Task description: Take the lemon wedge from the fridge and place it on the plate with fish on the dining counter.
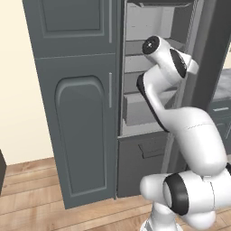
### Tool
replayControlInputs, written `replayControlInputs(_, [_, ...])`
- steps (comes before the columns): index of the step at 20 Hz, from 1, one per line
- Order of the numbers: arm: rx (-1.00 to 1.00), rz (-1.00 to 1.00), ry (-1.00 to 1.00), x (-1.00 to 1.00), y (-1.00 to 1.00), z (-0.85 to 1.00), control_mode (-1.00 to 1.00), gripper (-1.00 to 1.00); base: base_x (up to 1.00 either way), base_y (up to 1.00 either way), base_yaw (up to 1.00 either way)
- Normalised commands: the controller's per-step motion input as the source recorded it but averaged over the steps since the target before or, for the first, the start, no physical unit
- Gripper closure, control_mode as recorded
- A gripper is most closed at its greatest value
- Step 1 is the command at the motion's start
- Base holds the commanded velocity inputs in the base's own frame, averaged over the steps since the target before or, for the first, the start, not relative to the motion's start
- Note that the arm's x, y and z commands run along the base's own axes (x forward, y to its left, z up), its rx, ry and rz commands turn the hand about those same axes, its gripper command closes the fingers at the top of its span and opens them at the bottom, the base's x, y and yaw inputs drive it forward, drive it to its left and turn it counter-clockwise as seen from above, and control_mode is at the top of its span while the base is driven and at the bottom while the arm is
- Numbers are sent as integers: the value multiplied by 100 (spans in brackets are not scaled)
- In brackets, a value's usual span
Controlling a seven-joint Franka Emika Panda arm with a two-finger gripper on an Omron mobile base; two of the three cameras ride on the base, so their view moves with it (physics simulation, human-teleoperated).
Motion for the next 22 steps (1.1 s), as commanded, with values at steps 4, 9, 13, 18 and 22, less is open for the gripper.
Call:
replayControlInputs(4, [-12,-8,1,-67,-51,-11,-100,-100,0,0,0])
replayControlInputs(9, [-15,-11,6,-61,-54,-22,-100,-100,0,0,0])
replayControlInputs(13, [-14,-17,14,-59,-66,-29,-100,-100,0,0,0])
replayControlInputs(18, [-9,-24,21,-56,-81,-18,-100,-100,0,0,0])
replayControlInputs(22, [-4,-29,25,-41,-96,-9,-100,-100,0,0,0])
